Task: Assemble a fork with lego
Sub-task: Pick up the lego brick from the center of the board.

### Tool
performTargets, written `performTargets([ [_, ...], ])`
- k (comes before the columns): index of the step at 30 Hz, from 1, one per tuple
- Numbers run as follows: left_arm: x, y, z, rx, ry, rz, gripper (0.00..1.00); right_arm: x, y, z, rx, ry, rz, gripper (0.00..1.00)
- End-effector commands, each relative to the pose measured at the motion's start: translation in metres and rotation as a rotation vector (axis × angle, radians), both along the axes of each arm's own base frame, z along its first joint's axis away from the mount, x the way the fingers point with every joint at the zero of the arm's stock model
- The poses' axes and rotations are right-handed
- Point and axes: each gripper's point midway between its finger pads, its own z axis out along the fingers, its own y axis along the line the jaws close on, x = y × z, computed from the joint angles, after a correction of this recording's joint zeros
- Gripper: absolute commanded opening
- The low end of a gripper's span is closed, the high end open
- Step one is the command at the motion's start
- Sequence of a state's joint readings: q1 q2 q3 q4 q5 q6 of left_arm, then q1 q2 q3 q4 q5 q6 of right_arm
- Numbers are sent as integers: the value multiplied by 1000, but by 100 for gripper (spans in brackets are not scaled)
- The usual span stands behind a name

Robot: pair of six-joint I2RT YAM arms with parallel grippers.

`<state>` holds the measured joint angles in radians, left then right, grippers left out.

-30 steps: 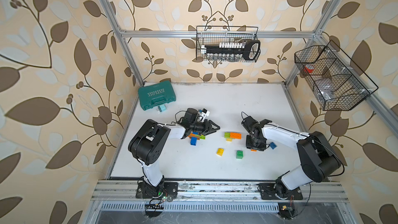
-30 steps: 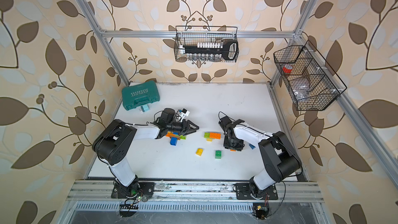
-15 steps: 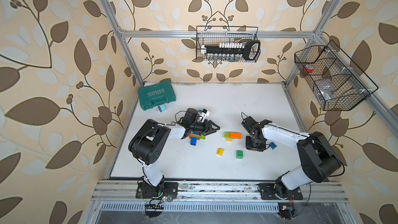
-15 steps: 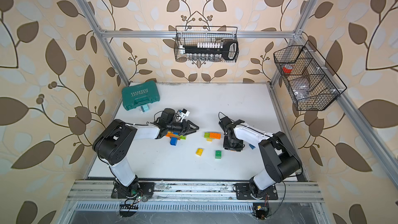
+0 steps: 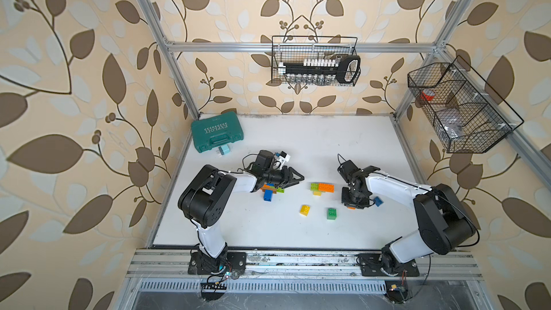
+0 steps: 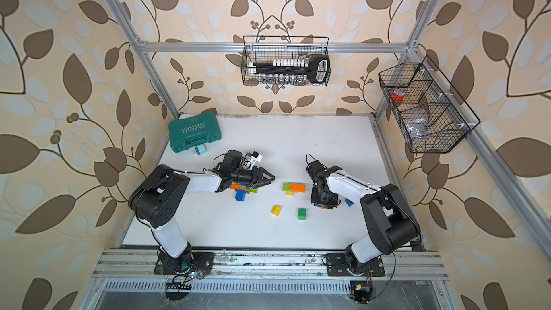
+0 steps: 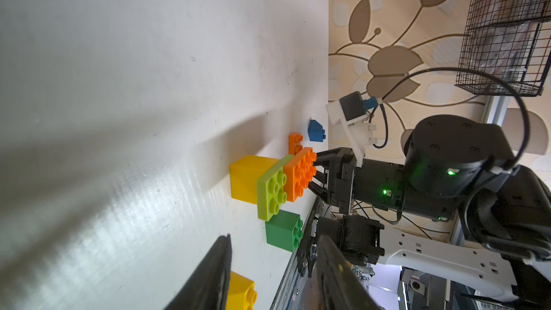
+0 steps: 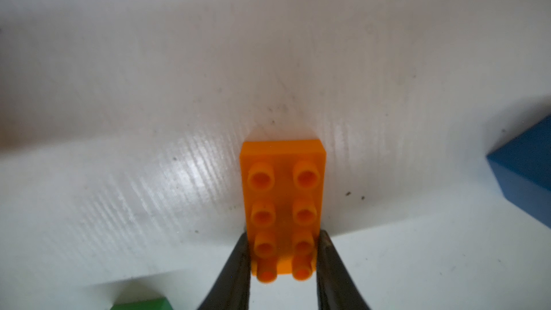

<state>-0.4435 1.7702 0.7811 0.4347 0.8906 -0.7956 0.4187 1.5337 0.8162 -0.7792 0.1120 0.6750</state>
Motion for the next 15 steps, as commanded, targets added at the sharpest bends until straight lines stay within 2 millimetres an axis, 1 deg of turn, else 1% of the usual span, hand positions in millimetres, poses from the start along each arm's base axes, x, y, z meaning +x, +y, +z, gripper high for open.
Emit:
performTargets([
  [1,5,-1,13,-16,-44,-24,49,-7,-3,6,-12,8,28,24],
  [4,6,0,16,-8,-49,-22,49,9,2,30,12,-87,70,23],
  [5,7,1,17,-6,-51,-18,48,14,3,40,21,-124,88,23],
  [7,9,3,20,-2,-52,-17,48,23,0,60,4,-183,112,23],
  [8,11,3,22,0,-58,-16,49,30,3,71,14,-220,153,23],
  [10,13,4,24,4,-62,-14,48,43,16,93,62,-302,267,23],
  [12,16,6,28,7,-65,-11,48,55,35,118,128,-390,401,24],
  [13,17,6,30,7,-68,-10,49,58,43,126,156,-416,468,25],
  [15,20,10,33,9,-68,0,49,58,63,141,204,-437,647,25],
])
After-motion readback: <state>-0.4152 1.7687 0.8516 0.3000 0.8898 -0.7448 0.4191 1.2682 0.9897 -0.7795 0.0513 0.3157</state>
